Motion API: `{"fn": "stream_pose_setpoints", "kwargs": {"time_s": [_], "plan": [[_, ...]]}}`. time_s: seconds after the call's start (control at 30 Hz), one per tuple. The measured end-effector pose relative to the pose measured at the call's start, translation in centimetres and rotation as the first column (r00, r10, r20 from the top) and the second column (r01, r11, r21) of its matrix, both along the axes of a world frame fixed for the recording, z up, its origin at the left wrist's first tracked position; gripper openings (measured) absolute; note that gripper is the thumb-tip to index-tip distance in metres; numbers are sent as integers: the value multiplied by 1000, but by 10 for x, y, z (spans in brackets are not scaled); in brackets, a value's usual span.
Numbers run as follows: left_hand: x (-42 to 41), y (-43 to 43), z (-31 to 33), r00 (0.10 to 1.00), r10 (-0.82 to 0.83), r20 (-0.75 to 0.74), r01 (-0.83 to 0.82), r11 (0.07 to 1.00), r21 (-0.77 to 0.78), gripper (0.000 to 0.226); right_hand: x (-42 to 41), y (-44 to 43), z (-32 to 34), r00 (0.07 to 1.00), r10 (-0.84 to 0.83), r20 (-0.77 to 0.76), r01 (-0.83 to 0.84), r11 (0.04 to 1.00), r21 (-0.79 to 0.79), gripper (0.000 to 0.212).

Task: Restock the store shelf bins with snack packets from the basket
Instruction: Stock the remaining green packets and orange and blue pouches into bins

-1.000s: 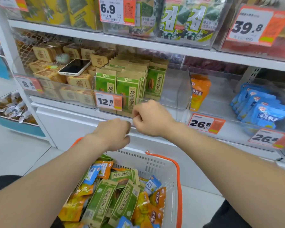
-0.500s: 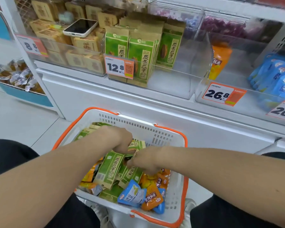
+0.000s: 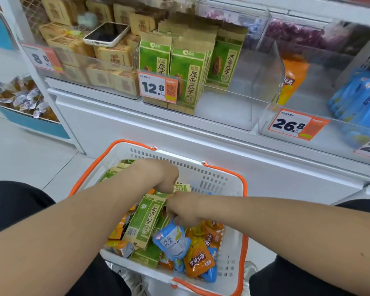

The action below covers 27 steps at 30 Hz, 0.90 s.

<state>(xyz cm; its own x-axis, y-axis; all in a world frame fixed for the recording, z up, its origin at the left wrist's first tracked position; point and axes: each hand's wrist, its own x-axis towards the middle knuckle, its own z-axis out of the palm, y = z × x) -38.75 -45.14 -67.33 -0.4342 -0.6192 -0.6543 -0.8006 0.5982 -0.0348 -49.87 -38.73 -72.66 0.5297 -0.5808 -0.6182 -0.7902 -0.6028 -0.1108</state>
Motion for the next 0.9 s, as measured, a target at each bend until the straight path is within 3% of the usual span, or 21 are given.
{"fn": "stream_pose_setpoints", "kwargs": {"time_s": [0.1,0.2,0.23,0.3,0.37,0.47,0.57,0.67,0.73,0.83,0.9], "plan": [[1,-2,18,999,48,-14,-49,994,-93,24,-9,-21,28,980,-197,-4,197,980,-16,29],[3,-4,44,984,146,-103,-158,980,-119,14,-23,-36,66,853,-516,73,509,855,97,23],[3,-4,51,974,183,-133,-193,979,-70,23,-29,-39,79,777,-620,114,602,783,155,25],[3,-2,62,948,264,-181,-249,964,97,67,-40,-42,106,592,-777,212,734,629,257,24],[-2,7,69,889,361,-282,-293,921,255,97,-51,-42,135,462,-841,282,795,533,288,22],[-15,17,68,709,530,-466,-324,831,452,100,-61,-37,172,345,-871,350,837,454,305,18],[-27,16,69,457,625,-633,-325,780,535,70,-64,-32,198,214,-865,454,844,398,360,15],[-34,10,74,213,658,-722,-319,746,585,47,-71,-31,213,90,-782,617,848,384,364,26],[-39,8,79,78,671,-737,-285,724,629,47,-81,-31,219,174,-656,735,881,437,182,29],[-48,9,87,-72,706,-705,-197,682,704,38,-100,-32,223,442,-389,808,871,401,-284,22],[-54,11,92,-119,724,-680,-147,664,733,39,-110,-34,224,479,-343,808,855,389,-342,26]]}}
